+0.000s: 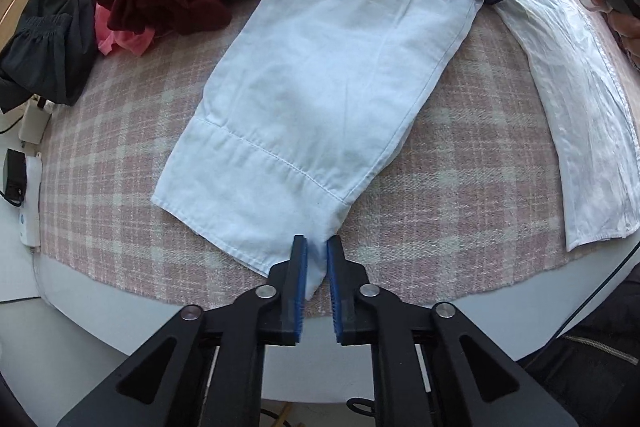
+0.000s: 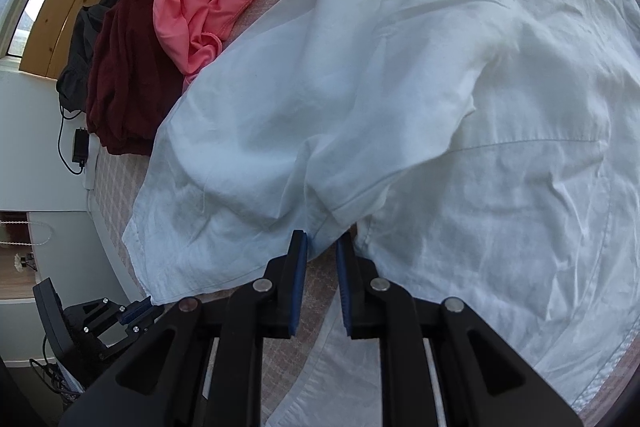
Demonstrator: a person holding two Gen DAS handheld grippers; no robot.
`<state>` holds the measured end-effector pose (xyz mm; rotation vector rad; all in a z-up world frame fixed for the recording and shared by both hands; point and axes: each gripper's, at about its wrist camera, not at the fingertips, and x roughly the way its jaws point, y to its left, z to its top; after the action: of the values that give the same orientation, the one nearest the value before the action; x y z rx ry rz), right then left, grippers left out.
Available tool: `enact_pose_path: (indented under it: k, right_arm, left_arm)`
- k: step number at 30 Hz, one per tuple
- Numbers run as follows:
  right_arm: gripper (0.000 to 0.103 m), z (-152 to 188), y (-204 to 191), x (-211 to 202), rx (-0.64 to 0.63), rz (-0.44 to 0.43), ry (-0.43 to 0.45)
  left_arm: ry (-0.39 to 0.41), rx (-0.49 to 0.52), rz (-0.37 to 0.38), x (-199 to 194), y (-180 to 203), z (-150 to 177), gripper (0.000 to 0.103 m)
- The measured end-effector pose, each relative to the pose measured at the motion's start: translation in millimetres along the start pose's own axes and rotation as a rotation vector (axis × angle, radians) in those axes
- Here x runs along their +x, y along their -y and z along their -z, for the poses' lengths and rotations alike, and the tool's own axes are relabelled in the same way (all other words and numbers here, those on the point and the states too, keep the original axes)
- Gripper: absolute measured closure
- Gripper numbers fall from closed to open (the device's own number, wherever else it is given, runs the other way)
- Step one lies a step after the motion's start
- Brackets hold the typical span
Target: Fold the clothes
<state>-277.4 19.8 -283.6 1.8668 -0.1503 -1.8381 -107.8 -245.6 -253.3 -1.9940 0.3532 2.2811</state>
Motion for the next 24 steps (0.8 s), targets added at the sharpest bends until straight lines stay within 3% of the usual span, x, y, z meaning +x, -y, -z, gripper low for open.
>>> enact_pose_path:
  k: [2,8,10,12,14,17,24]
  right_arm:
    - [0.088,1.1,-2.9,2.1,-0.007,-0.004,-0.006]
    - [0.088,3.6,-9.7,7.4,-0.017,-0.013,-0.018]
    - [0.088,4.0,-10.1,7.6,-0.016,-0.015,-0.017]
    - [0.087,4.3,-10.1,8.0,-0.016,-0.015,-0.017]
    - [0.087,4.5,-8.9,8.8,-0.013,-0.013,-0.017]
    - [0.087,5.0,-5.5,11.3,-0.001,-0.015,-0.019]
    - [0.087,16.4,-10.3,10.6,0.008,-0.056,-0.022]
  left_arm:
    - [0.012,0.023,-0.025,-0.6,6.9,-3.9,0.064]
    - [0.01,0.12,-0.06,3.3,13.1,-8.3,0.065]
    - [0.013,0.115,-0.029,3.7,8.2,-12.4,0.072]
    - [0.024,0.097,-0.004,2.9,2.5,-16.0,0.088]
    - [0.035,0.085,-0.003,2.0,-1.5,-19.1,0.093]
    - [0.044,0.084,-0.028,-0.4,-1.3,-21.7,0.097]
    - [0.05,0.003,0.045,-26.1,-37.1,-37.9,0.101]
